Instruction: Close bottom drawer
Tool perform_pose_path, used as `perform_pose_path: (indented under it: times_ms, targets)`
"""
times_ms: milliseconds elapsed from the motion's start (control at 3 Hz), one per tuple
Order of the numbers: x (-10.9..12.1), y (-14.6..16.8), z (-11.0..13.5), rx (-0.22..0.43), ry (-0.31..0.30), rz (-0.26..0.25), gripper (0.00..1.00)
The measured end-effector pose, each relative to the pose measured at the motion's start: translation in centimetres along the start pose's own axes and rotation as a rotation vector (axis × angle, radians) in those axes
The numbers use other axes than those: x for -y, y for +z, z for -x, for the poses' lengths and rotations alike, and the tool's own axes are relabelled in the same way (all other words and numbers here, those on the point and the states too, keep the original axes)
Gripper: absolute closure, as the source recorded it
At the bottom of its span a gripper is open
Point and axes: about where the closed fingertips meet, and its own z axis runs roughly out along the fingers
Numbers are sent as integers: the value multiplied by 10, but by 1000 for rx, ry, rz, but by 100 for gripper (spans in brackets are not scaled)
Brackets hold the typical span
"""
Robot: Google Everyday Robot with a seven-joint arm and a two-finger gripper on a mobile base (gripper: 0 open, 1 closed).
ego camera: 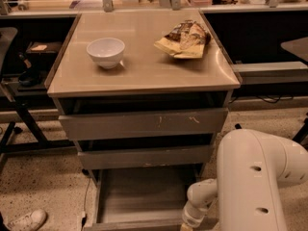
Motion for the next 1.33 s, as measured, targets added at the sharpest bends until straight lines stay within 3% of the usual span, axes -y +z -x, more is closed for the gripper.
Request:
perform_pose_path:
  times_ms: [1000, 1333]
  targets:
    - [0, 0, 0, 0, 0, 0, 13]
    - [0, 0, 0, 0, 0, 0, 0]
